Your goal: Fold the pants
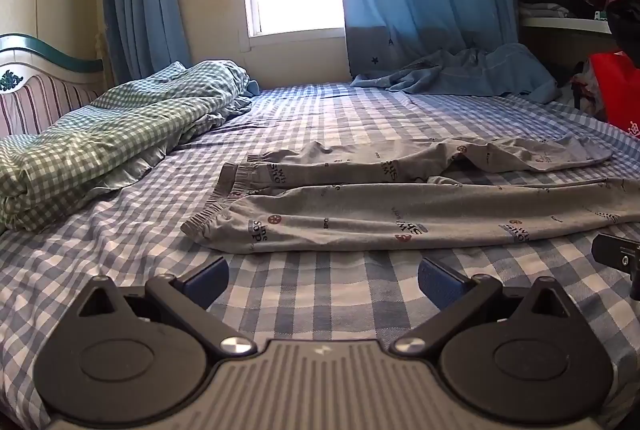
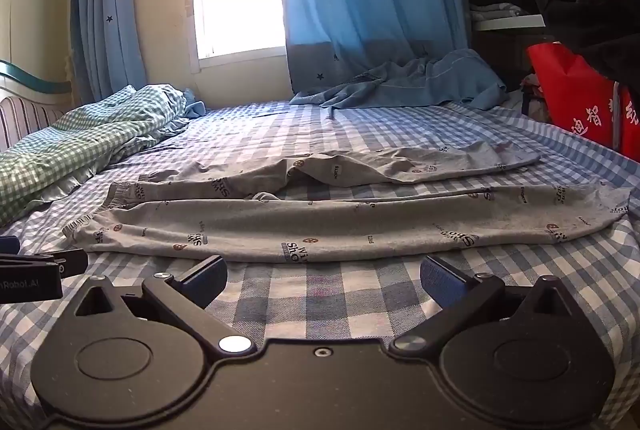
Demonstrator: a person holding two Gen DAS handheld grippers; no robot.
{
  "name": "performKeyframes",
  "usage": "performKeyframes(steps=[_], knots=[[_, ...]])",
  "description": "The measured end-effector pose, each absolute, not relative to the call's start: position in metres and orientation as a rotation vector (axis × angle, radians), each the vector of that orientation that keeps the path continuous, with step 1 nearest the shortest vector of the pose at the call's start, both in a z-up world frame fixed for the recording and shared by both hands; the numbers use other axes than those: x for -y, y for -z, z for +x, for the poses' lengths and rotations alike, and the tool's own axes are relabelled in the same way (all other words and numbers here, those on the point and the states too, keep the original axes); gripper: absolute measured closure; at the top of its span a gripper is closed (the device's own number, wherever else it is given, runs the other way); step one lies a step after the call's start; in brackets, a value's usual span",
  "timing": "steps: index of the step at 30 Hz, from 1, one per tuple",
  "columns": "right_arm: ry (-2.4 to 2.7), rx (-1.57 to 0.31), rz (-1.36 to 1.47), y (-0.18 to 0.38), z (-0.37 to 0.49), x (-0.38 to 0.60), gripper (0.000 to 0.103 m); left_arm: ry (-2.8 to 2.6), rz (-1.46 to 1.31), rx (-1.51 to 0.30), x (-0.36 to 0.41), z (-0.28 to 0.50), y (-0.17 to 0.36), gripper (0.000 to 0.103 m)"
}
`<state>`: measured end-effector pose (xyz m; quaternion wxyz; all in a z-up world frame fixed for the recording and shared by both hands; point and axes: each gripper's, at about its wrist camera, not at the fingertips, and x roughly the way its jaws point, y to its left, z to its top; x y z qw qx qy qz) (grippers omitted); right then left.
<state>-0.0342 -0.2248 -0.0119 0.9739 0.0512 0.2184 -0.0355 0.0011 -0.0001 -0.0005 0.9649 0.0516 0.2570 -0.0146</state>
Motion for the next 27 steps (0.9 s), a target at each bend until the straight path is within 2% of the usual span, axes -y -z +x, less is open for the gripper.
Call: performKeyframes(steps=[27], knots=[[0.072,-0.454,0.116,0.013,-0.035,0.226,0.001,0.009,0.122,-0.510,0.000,-0.003,-0.005,0.000]])
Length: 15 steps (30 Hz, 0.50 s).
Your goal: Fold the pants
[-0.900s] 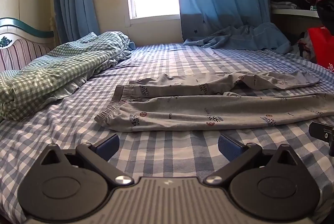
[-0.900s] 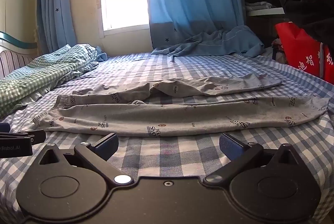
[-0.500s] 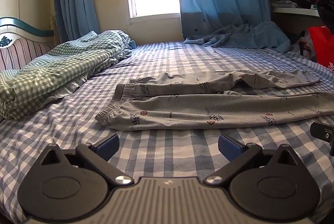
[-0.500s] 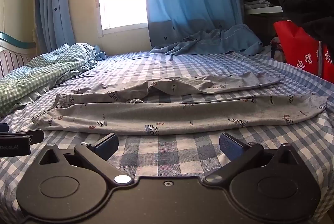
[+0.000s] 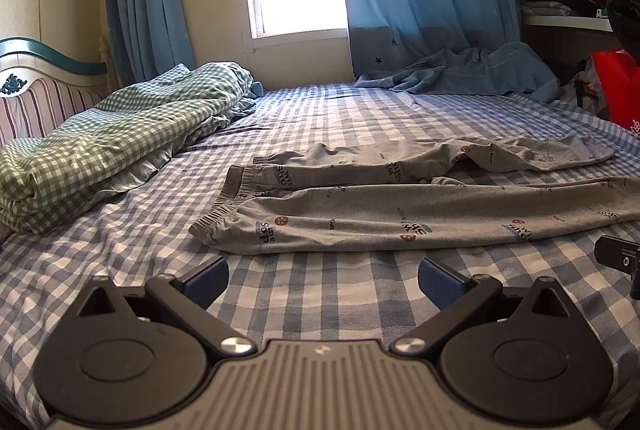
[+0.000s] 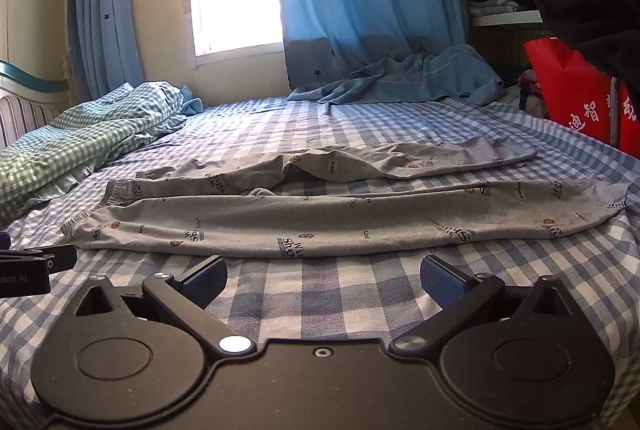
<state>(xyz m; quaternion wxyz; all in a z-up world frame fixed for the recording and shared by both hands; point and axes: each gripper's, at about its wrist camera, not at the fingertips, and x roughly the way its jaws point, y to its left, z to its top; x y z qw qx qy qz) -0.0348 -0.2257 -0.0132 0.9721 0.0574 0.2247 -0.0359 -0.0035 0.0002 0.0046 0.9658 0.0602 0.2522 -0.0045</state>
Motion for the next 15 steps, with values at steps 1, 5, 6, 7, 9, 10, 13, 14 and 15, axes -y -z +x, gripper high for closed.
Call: performKeyframes(steps=[1,5,6,7,9,10,13,14,15], knots=[[0.072,-0.454,0.115,0.0130,-0.0344,0.2254,0.001,0.008,0.123,-0.510,-0.0001,-0.0035,-0.0044,0.000],[0.072,-0.454,0.115,0.0132,-0.0342,0.2254,0.001,0.005,0.124,-0.515,-0.0010,-0.0027,-0.0038,0.000],[0.073,-0.454,0.114,0.0132,-0.0340,0.2254,0.001,0.004,0.124,-0.515,-0.0010,-0.0027,-0.0038,0.000],[0.073,-0.455,0.115,0.0131,-0.0341,0.2255,0.001,0.003,0.125,-0.515,-0.0011,-0.0029,-0.0038,0.000],[0.073,-0.454,0.114,0.0134,-0.0340,0.2253,0.001,0.001,0.128,-0.515,-0.0010,-0.0027,-0.0033,0.000],[0.073,-0.454,0.114,0.0133,-0.0339,0.2254,0.001,-0.001,0.128,-0.516,-0.0011,-0.0025,-0.0030,0.000],[0.073,-0.455,0.114,0.0133,-0.0336,0.2253,0.001,-0.001,0.126,-0.520,-0.0016,-0.0017,-0.0025,0.000],[0.073,-0.455,0.114,0.0133,-0.0335,0.2253,0.001,-0.002,0.125,-0.521,-0.0022,-0.0014,-0.0023,0.000],[0.073,-0.455,0.114,0.0134,-0.0333,0.2252,0.001,-0.003,0.125,-0.522,-0.0023,-0.0011,-0.0022,0.000]])
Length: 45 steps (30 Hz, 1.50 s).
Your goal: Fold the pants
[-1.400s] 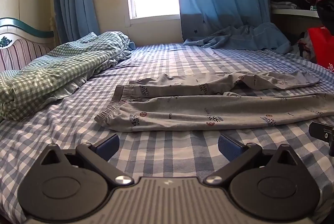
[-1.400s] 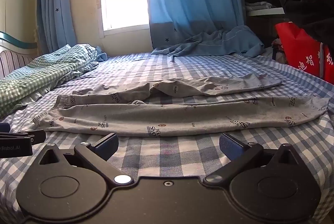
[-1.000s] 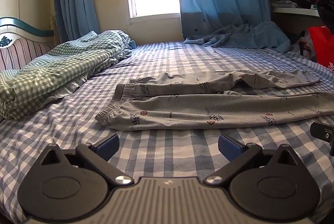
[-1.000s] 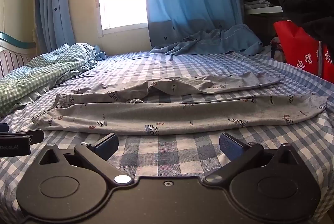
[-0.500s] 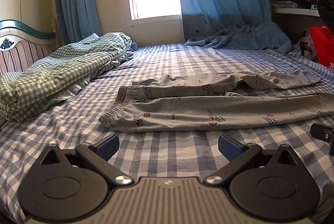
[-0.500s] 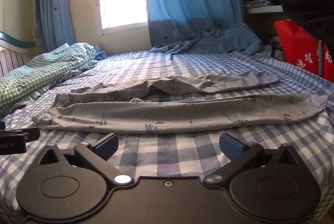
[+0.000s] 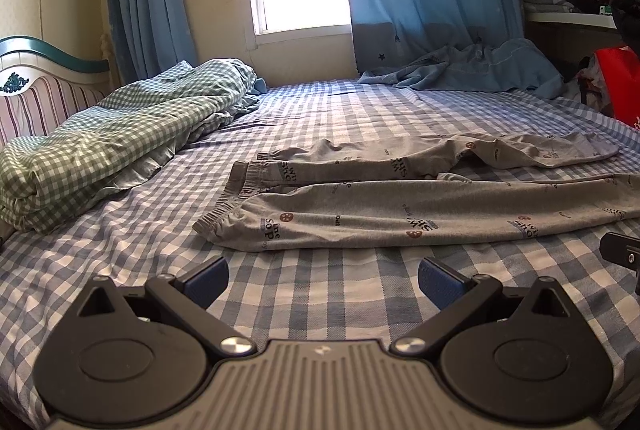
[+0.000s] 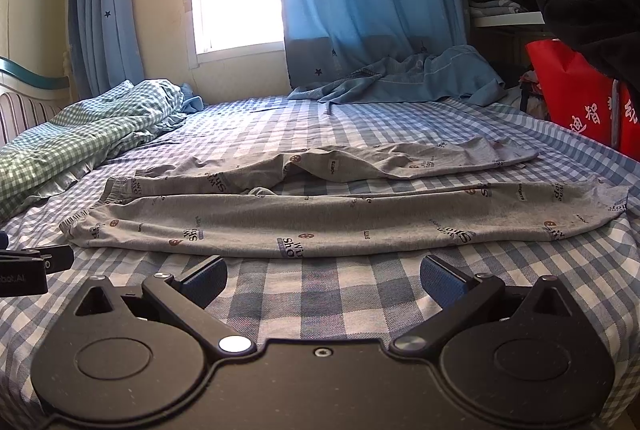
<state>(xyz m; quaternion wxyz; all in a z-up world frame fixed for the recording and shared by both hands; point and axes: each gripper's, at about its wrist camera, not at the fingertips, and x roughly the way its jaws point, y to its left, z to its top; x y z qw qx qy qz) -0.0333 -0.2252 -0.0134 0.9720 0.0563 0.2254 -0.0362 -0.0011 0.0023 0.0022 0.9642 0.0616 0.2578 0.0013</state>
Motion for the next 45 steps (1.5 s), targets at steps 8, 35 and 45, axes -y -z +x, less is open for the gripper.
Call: performKeyframes(steps=[8,35,45], knots=[[0.073,-0.458,0.114,0.015,-0.032,0.227,0.001,-0.003,0.125,-0.525,-0.003,0.000,-0.002,0.000],[-0.098,-0.415,0.110,0.001,0.049,0.285,0.001,0.144,0.073,-0.633,-0.027,0.109,-0.027,0.000],[-0.300,-0.551,-0.099,-0.028,0.258,0.401,0.001,0.223,0.295,-0.559,-0.011,0.333,-0.044,0.000]])
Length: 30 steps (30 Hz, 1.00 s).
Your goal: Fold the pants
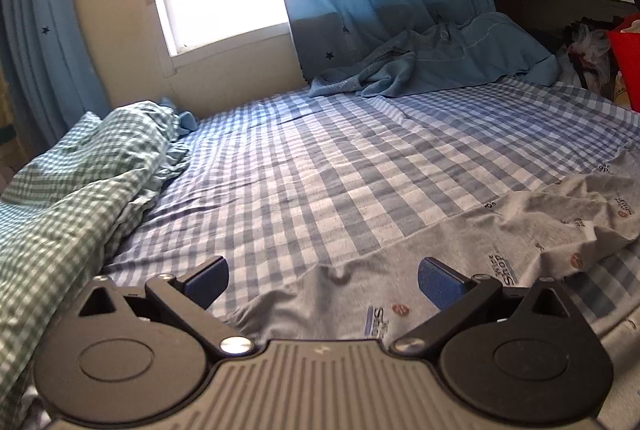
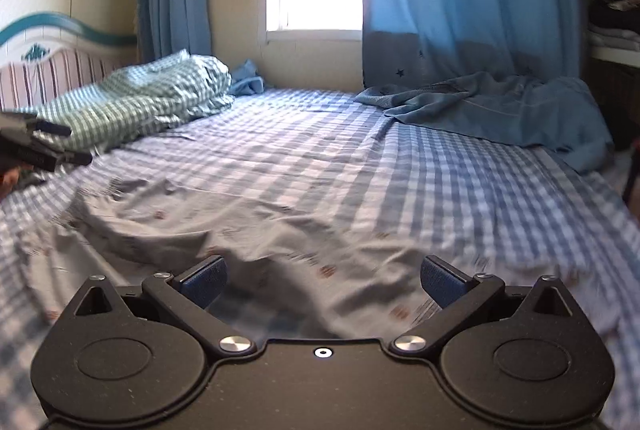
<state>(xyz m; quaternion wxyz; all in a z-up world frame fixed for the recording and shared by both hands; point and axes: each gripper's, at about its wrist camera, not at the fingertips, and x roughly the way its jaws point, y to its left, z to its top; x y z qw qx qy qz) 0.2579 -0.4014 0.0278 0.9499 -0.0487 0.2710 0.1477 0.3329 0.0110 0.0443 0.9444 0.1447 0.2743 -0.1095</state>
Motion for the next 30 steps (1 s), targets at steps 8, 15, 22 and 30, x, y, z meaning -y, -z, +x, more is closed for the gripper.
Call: performKeyframes(steps=[8,15,22,30], knots=[[-0.463,-0.758,-0.074,0.008,0.398,0.433,0.005,0.385,0.372,-0.669,0.026,0.445,0.014,0.000],[-0.492,-0.876,-0.134,0.040,0.446,0.435,0.045,0.478,0.542,-0.770,0.044,0.473,0.054,0.018],[-0.527,-0.922,-0.139,0.050,0.452,0.429,0.058,0.497,0.499,-0.873,0.040,0.485,0.063,0.069],[-0.428,-0.838,-0.312,0.036,0.427,0.400,0.103,0.381,0.548,-0.859,0.064,0.465,0.057,0.103]])
